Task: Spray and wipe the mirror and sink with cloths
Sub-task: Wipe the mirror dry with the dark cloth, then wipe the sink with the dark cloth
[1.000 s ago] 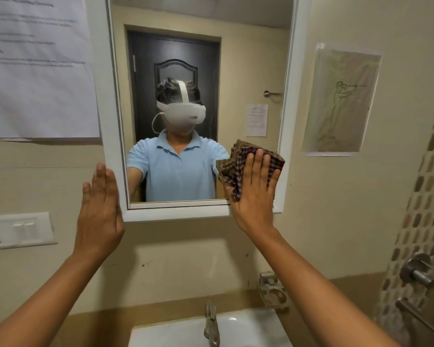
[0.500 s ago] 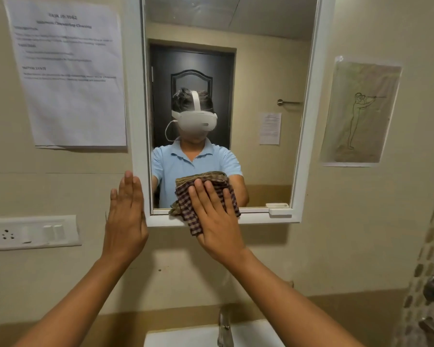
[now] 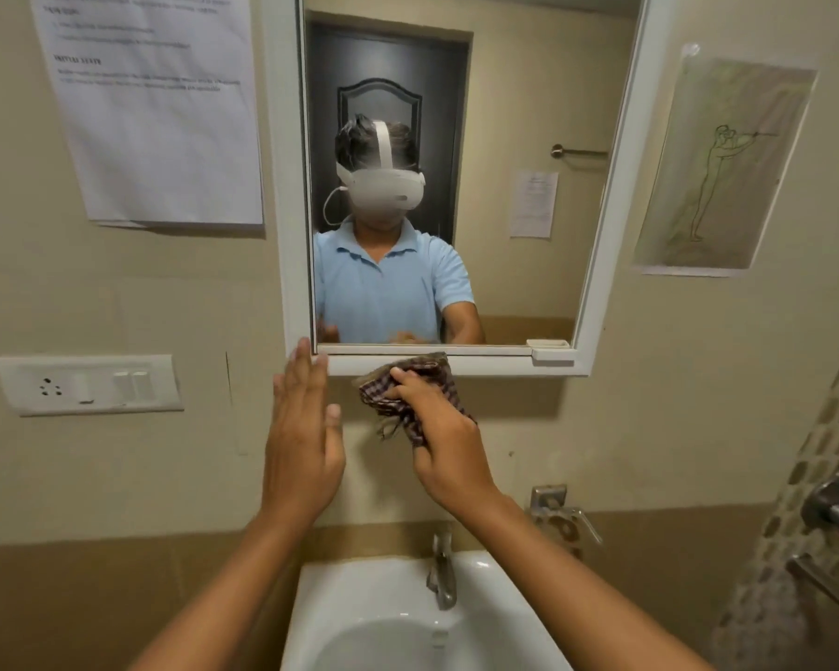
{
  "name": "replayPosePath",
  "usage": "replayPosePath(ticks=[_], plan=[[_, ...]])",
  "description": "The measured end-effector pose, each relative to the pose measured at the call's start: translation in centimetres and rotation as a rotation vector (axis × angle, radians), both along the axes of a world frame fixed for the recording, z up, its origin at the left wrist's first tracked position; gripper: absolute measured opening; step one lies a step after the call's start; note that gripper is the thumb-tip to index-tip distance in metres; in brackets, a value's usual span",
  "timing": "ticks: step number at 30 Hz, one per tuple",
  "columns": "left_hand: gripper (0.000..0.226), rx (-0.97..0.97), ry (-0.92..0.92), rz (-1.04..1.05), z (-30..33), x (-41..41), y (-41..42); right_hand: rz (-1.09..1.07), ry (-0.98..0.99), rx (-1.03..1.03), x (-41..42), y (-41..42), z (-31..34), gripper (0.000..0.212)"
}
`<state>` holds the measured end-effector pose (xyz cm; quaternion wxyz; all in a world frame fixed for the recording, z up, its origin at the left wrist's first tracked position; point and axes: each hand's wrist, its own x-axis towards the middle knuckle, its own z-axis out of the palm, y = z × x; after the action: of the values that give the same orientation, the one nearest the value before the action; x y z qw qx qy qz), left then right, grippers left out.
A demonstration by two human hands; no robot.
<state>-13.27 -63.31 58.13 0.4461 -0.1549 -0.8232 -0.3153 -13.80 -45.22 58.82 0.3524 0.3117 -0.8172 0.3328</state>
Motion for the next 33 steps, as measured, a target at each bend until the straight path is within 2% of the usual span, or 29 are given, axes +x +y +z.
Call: replayPosePath(ticks=[3, 6, 8, 10, 12, 15, 20, 23, 26, 28, 31, 33], plan=[[0.057, 0.239, -0.134, -0.135, -3.0, 2.7, 2.2, 0.163, -0.4, -0.462, 2.1, 0.7, -2.0, 0.055], [0.06, 0.586, -0.482, -0.341, -4.6, 3.8, 3.9, 0.383, -0.82, -0.954, 3.7, 2.3, -4.4, 0.029], [0.058, 0.706, -0.721, -0.488, -5.5, 4.5, 4.7, 0.508, -1.102, -1.208, 5.2, 3.5, -6.5, 0.037], [0.05, 0.704, -0.893, -0.568, -6.8, 5.1, 5.4, 0.536, -1.264, -1.299, 6.4, 4.4, -8.4, 0.046], [0.038, 0.731, -1.0, -0.585, -8.5, 6.0, 6.4, 0.571, -1.356, -1.327, 7.4, 5.3, -10.3, 0.046], [0.022, 0.771, -1.052, -0.485, -11.5, 7.5, 7.9, 0.541, -1.435, -1.327, 8.8, 6.8, -13.3, 0.041], [0.011, 0.709, -1.078, -0.366, -16.0, 9.7, 10.1, 0.379, -1.52, -1.079, 10.9, 9.0, -18.5, 0.037], [0.013, 0.737, -1.139, -0.365, -17.8, 10.5, 10.7, 0.224, -1.543, -0.958, 11.6, 10.3, -21.4, 0.037], [0.031, 0.785, -1.373, -0.404, -19.5, 11.4, 10.3, 0.188, -1.547, -0.844, 11.7, 10.7, -22.8, 0.042], [0.031, 0.78, -1.466, -0.445, -20.7, 11.7, 9.9, 0.165, -1.531, -0.763, 11.4, 10.4, -23.3, 0.04], [0.021, 0.834, -1.378, -0.408, -21.7, 11.1, 9.6, 0.076, -1.532, -0.8, 10.6, 9.4, -24.4, 0.036], [0.017, 0.795, -1.317, -0.384, -21.9, 10.2, 9.2, 0.051, -1.56, -0.874, 10.1, 8.7, -25.2, 0.034]])
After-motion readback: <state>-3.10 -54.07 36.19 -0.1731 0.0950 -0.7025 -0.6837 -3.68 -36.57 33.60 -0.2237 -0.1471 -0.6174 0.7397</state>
